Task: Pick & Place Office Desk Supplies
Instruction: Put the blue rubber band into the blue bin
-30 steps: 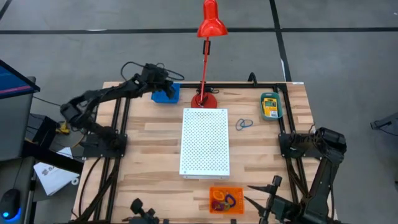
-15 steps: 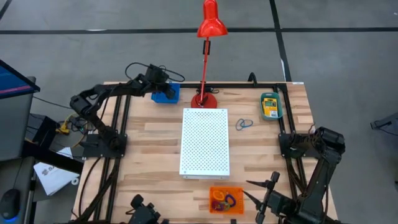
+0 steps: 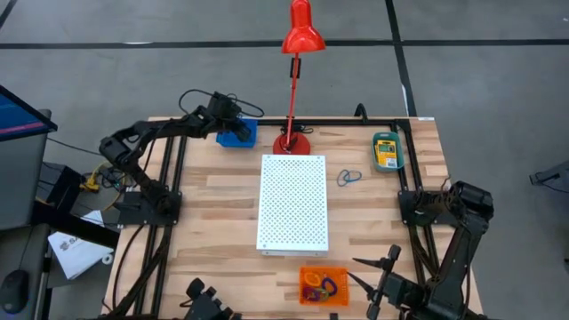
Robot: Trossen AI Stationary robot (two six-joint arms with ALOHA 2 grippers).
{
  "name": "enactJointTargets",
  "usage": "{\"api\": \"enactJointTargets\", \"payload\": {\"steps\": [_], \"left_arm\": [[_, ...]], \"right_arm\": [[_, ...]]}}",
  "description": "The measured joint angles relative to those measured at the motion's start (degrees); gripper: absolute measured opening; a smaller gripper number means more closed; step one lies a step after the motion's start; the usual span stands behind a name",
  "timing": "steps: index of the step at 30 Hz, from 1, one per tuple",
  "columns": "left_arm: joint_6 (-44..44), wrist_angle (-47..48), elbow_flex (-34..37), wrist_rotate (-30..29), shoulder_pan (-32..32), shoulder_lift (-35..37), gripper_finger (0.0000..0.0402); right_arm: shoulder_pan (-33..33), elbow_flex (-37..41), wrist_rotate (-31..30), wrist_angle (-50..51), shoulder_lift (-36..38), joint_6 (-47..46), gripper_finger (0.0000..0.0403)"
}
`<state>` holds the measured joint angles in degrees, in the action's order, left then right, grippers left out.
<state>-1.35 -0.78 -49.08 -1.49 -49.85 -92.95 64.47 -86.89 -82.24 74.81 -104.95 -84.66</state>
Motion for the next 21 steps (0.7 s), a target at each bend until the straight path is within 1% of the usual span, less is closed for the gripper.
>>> {"api": "enactJointTargets", "payload": {"steps": [2,4,5,7,8,10,16,19,21], "left_arm": [[-1.42,0.85,0.00,0.19,0.52,0.57,0.0198],[-4.86,2.90,0.00,0.39,1.68,1.65,0.0205],[-5.88,3.74,0.00,-0.20,2.44,2.24,0.0208],[-5.70,4.29,0.00,-3.18,3.63,3.58,0.0211],[-5.66,4.27,0.00,-3.22,3.83,4.27,0.0211],[-5.65,4.76,0.00,-2.21,3.85,5.57,0.0205],[-4.20,5.93,0.02,-1.37,4.24,7.85,0.0163],[-3.26,6.57,0.04,-1.73,4.62,8.71,0.0158],[-2.68,6.60,0.07,-0.91,5.42,9.68,0.0160]], "right_arm": [[-0.01,0.00,0.05,0.00,0.00,-0.02,0.0171],[-0.05,0.00,0.17,0.00,0.00,-0.02,0.0171],[-0.12,0.00,0.29,0.00,0.00,-0.02,0.0171],[-0.16,0.00,0.36,0.01,0.00,0.00,0.0171],[-0.33,0.00,0.36,0.08,0.00,0.00,0.0171],[-0.62,0.00,0.77,0.17,0.00,0.00,0.0171],[-0.79,0.00,1.56,0.15,0.00,0.02,0.0171],[-0.75,0.00,1.56,0.16,0.00,-0.05,0.0171],[-0.75,0.00,1.61,1.21,0.00,-1.54,0.0171]]}}
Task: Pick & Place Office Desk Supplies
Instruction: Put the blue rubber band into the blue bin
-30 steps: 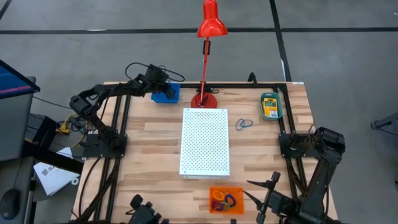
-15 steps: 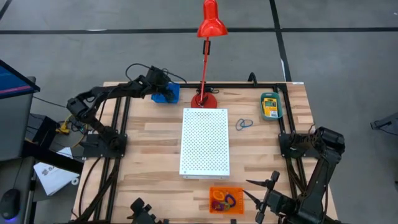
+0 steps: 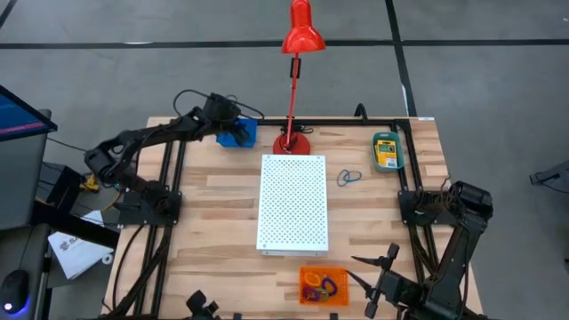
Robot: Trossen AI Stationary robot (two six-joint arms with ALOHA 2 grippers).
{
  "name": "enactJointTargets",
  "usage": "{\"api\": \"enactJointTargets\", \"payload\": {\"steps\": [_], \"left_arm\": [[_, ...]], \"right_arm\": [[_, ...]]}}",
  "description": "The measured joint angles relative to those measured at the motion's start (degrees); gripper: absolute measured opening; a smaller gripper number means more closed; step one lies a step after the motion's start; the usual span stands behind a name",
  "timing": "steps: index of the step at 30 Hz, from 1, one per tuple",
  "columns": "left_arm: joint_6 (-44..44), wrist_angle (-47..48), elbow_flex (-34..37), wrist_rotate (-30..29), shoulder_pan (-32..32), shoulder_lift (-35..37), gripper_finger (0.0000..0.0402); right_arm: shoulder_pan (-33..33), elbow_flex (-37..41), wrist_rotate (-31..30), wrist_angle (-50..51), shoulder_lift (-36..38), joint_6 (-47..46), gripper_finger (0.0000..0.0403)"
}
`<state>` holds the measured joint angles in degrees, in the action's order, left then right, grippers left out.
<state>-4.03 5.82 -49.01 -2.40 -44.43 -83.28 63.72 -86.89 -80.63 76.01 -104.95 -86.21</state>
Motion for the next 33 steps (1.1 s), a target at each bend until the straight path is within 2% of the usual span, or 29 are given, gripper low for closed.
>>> {"api": "enactJointTargets", "payload": {"steps": [5,8,11,17,20,23,27,31,33], "left_arm": [[1.33,2.86,0.00,5.29,4.24,3.90,0.0174],[1.38,7.49,0.00,5.75,8.55,7.25,0.0182],[2.33,12.47,0.00,5.87,13.79,10.97,0.0186],[8.23,16.19,3.76,5.90,28.58,18.86,0.0184],[13.30,15.17,7.02,5.56,37.23,22.66,0.0184],[17.81,8.61,11.09,4.59,46.18,26.03,0.0183],[19.47,-8.36,15.93,2.52,57.89,28.42,0.0182],[15.53,-24.28,18.44,-2.41,66.81,28.56,0.0182],[12.62,-30.32,18.60,-5.59,70.12,27.84,0.0182]], "right_arm": [[-0.76,0.00,5.50,8.20,0.01,-9.78,0.0171],[-1.59,0.54,9.90,13.51,-0.24,-17.50,0.0171],[-2.92,3.45,12.87,13.77,0.08,-20.95,0.0171],[-6.44,13.25,24.61,13.93,3.13,-27.22,0.0171],[-7.67,19.32,27.30,14.01,6.76,-32.79,0.0171],[-8.62,25.45,27.89,13.11,12.01,-37.98,0.0171],[-12.88,32.53,26.80,10.05,20.93,-38.25,0.0171],[-21.59,37.82,27.34,3.10,29.43,-28.86,0.0171],[-27.52,39.72,29.71,-1.53,33.24,-21.73,0.0171]]}}
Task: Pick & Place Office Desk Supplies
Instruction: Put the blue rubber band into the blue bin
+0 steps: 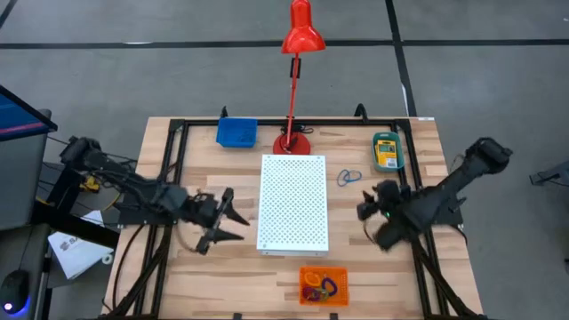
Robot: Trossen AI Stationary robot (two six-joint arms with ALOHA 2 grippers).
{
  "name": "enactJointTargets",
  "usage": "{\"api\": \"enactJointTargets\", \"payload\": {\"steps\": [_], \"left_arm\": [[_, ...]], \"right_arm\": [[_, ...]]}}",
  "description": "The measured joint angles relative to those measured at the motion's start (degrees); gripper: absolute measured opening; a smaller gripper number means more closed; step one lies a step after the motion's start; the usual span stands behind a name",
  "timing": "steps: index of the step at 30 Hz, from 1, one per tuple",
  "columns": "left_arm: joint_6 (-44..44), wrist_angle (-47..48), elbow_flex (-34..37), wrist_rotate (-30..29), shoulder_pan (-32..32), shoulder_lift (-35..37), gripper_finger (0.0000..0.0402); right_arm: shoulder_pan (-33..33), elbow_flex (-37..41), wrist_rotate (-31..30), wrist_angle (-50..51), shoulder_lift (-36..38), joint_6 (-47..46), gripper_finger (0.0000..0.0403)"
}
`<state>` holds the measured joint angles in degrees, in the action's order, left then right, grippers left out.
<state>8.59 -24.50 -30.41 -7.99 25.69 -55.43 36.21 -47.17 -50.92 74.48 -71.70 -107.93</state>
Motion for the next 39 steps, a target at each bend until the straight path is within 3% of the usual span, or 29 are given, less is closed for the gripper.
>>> {"api": "enactJointTargets", "payload": {"steps": [5,12,21,28,39], "left_arm": [[-5.53,-9.31,0.04,-5.23,6.04,-2.80,0.0182],[-6.92,-16.39,0.09,-5.64,8.90,-8.94,0.0182],[-8.20,-19.75,0.07,-5.76,9.04,-9.28,0.0182],[-8.27,-20.30,0.07,-5.75,10.54,-9.28,0.0182],[-8.34,-20.54,0.07,-5.70,13.73,-9.28,0.0182]], "right_arm": [[-15.15,3.22,4.83,-8.50,6.29,17.11,0.0171],[-34.69,3.71,15.26,-18.40,9.55,39.59,0.0171],[-53.53,3.70,24.61,-24.22,7.41,44.56,0.0171],[-58.94,3.68,34.40,-34.11,-0.15,44.36,0.0171],[-60.61,3.68,36.60,-35.30,-15.18,37.59,0.0171]]}}
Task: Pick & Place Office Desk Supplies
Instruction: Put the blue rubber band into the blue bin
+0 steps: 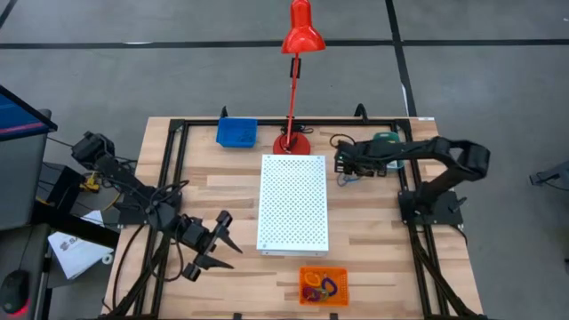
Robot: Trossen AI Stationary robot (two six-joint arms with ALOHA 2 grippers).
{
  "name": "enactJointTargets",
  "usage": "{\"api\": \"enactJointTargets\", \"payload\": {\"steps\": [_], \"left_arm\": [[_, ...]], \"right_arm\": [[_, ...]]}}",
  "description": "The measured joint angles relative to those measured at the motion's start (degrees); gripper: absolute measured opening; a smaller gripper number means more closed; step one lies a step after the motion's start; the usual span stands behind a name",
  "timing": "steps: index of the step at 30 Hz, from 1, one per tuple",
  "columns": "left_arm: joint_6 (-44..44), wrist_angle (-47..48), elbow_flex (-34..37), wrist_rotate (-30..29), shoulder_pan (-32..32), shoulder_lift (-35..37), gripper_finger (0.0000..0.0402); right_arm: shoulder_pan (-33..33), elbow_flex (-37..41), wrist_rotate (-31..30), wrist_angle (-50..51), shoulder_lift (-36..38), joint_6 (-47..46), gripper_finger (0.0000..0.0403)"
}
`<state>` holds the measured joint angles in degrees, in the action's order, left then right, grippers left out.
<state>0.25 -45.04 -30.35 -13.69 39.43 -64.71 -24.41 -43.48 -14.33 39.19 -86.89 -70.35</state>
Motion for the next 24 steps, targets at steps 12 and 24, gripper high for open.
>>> {"api": "enactJointTargets", "payload": {"steps": [12,24], "left_arm": [[0.00,0.02,0.00,-0.65,0.67,0.02,0.0182],[0.00,0.04,0.00,-1.36,0.67,0.02,0.0182]], "right_arm": [[-1.46,-0.02,-1.14,-6.22,-2.47,3.32,0.0158],[0.13,-0.02,-1.14,-4.83,-2.48,4.37,0.0121]]}}
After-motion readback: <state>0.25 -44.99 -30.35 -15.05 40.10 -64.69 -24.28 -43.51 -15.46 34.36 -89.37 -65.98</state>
